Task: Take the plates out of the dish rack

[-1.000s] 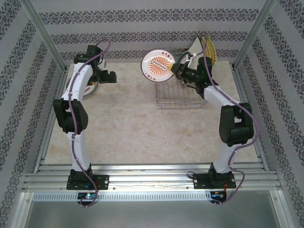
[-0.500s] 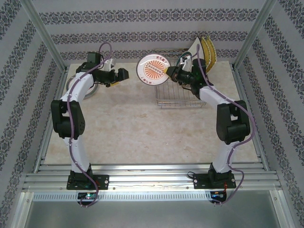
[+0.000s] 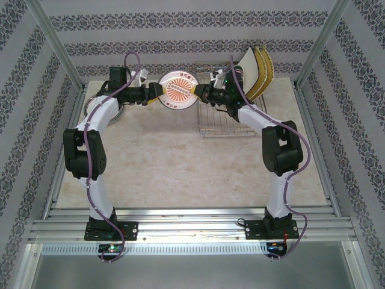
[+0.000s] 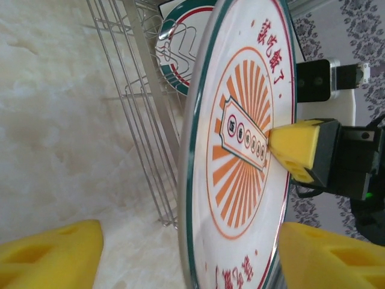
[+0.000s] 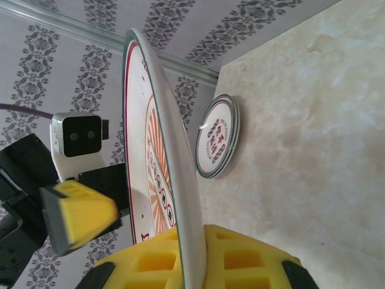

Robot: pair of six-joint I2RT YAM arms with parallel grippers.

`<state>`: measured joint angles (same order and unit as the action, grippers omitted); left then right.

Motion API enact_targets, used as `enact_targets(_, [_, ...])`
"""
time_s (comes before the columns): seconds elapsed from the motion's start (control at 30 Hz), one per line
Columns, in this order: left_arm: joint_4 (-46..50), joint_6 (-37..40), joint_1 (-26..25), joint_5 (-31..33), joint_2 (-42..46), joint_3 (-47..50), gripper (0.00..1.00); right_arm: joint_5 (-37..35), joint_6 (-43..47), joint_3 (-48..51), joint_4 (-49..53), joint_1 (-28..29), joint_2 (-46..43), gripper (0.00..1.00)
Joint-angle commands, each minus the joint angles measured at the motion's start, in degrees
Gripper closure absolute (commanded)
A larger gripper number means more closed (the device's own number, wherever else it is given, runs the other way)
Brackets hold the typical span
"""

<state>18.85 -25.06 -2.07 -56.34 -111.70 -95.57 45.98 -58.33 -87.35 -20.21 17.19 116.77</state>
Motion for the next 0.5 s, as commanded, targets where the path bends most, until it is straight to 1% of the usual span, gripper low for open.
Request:
enact_targets(0.0, [0.38, 0.45, -0.75, -0.47, -0.27, -1.0, 0.48, 1.14, -0.23, -3.23, -1.66, 0.83, 0.29, 1.0])
enact_targets(0.03, [0.48, 0.45, -0.75, -0.45, -0.43, -1.19, 0.55, 1.13, -0.28, -3.35, -1.64, 0.91, 0.38, 1.0])
enact_targets(0.07, [0.5, 0.37, -0.75, -0.5, -0.56, -1.37, 0.59, 1.21, -0.27, -3.41, -1.59, 1.11, 0.43, 1.0])
enact_targets(0.17, [0.53, -0.12, -0.75, -0.78, -1.0, -2.27, 0.81, 1.14, -0.12, -3.68, -1.29, 1.36, 0.41, 1.0])
enact_targets(0.27, [0.36, -0.58, -0.75, -0.88, -1.39, -2.69, 1.0, 1.07, 0.4, -4.12, -0.65, 1.67, 0.63, 1.0])
enact_targets(0.33, [0.05, -0.77, -0.72, -0.88, -1.43, -2.52, 1.0, 0.88, 0.67, -4.53, 0.19, 1.79, 0.73, 1.0])
enact_targets(0.37, [-0.1, -0.83, -0.67, -0.88, -1.42, -2.44, 1.0, 0.72, 1.03, -4.67, 0.86, 1.79, 0.74, 0.95])
enact_targets(0.4, [-0.34, -0.96, -0.73, -0.75, -1.47, -2.22, 1.0, 0.49, 1.53, -4.77, 1.55, 1.75, 0.64, 0.79])
enact_targets(0.43, [-0.66, -1.16, -0.6, -0.74, -1.33, -1.93, 1.0, 0.2, 2.31, -4.89, 2.51, 1.73, 0.43, 0.57])
enact_targets(0.47, [-1.19, -1.48, -0.58, -0.54, -1.22, -1.59, 1.0, -0.11, 3.42, -5.02, 3.89, 1.63, 0.09, 0.37])
